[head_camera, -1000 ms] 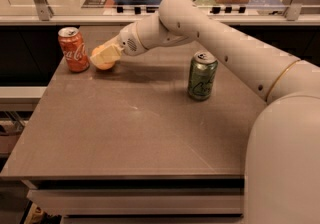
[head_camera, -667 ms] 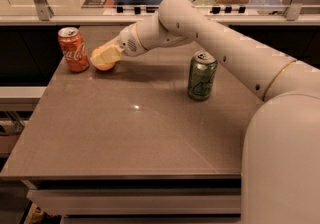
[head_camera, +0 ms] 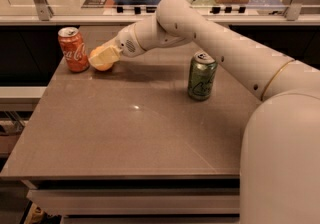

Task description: Move orange near coke can

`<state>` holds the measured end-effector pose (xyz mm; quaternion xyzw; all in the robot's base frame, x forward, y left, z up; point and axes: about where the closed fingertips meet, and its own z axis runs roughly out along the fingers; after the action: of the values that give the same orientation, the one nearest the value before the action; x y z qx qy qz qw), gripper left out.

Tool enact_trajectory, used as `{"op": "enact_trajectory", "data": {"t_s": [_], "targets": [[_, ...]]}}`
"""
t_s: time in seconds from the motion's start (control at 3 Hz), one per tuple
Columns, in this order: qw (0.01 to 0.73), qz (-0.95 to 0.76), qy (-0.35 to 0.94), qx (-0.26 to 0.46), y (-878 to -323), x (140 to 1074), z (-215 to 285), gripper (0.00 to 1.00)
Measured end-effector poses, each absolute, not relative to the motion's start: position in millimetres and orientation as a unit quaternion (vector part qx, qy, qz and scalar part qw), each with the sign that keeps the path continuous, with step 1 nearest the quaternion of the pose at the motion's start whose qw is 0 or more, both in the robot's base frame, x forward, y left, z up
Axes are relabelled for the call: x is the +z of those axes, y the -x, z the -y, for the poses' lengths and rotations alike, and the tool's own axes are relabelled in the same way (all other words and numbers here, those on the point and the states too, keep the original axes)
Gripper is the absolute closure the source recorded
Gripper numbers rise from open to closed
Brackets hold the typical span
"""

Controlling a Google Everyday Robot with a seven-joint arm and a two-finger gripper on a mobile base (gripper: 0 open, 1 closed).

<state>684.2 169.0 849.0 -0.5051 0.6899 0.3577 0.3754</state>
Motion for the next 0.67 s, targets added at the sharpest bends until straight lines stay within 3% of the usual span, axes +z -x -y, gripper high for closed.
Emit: {"op": "enact_trajectory", "data": {"t_s": [0.67], "targets": [[0.373, -0.689, 0.507, 0.36, -682.3, 846.7, -173.9, 0.12]]}}
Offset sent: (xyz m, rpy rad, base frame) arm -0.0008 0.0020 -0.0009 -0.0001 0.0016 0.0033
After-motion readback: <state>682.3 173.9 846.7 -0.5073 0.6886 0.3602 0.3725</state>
